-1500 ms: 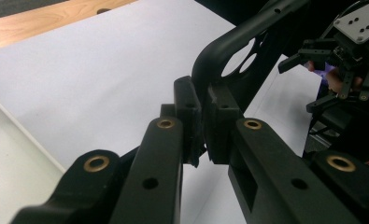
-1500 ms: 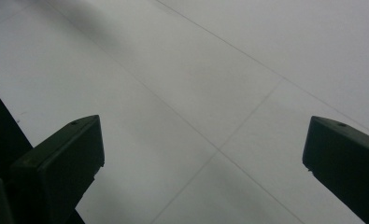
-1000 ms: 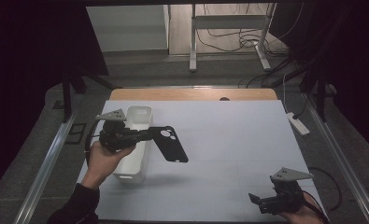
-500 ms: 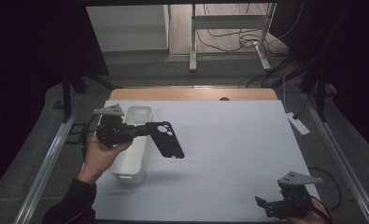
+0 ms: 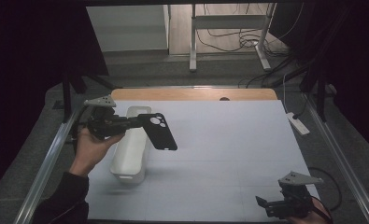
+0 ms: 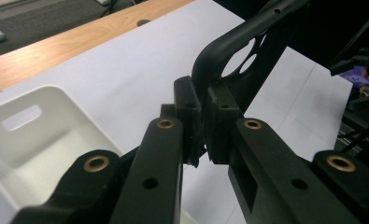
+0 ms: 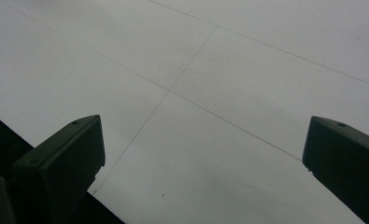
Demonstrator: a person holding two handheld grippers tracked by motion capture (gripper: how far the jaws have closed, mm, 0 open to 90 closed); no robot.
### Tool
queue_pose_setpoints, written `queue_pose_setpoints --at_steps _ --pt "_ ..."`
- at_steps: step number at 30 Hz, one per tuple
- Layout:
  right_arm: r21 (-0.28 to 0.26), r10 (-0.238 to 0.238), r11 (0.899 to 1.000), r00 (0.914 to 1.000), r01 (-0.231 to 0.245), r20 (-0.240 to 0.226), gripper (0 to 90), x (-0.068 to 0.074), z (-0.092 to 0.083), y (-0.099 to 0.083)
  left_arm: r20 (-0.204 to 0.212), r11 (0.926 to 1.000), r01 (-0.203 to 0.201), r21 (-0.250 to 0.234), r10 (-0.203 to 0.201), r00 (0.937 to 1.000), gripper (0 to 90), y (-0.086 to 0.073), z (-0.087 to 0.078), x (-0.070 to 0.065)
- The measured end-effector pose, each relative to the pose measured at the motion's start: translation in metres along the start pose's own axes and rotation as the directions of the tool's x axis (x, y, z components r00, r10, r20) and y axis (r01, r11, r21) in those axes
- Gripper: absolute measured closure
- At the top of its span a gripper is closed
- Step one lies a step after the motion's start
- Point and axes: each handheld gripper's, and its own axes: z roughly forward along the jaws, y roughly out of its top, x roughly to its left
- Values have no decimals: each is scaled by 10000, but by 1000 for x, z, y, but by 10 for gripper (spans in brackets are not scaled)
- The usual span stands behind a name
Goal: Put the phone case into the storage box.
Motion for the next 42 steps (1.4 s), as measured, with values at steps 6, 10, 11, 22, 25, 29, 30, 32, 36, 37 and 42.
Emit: queue_pose_setpoints --at_steps 6,10,11,22,25,29,30,32,36,37,42 --pt "3 52 10000 10000 -52 16 0 -1 0 0 -322 10000 75 -10 -76 9995 850 -1 -11 9" --pt "2 44 10000 10000 -44 28 0 0 1 0 -555 9999 107 12 -106 9984 850 -1 -18 15" --pt "19 43 10000 10000 -43 35 0 0 1 0 -651 9999 146 -4 -146 9978 850 -2 -22 18" --pt "50 59 10000 10000 -59 -25 0 -1 1 0 -1189 9994 346 1 -344 9923 850 -5 -40 33" --pt "71 44 10000 10000 -44 -20 0 -1 1 0 -1303 9992 393 49 -384 9907 850 -6 -42 36" --pt "72 47 10000 10000 -47 -8 0 0 1 0 -1582 9991 389 196 -353 9868 850 -6 -46 42" --pt "75 39 10000 10000 -39 -8 0 0 1 0 -1639 9990 391 215 -351 9859 850 -6 -47 43" --pt "77 36 10000 10000 -35 -18 0 0 1 0 -1701 9990 386 244 -339 9848 850 -6 -48 45" --pt "68 50 10000 10000 -50 -17 0 0 1 0 -1890 9985 408 366 -332 9814 850 -7 -49 50" --pt "65 51 10000 10000 -51 -27 0 -1 1 0 -1911 9984 432 374 -353 9809 850 -8 -49 51" --pt "57 58 10000 10000 -58 -29 0 -1 1 0 -2041 9979 451 459 -348 9783 850 -10 -46 57"
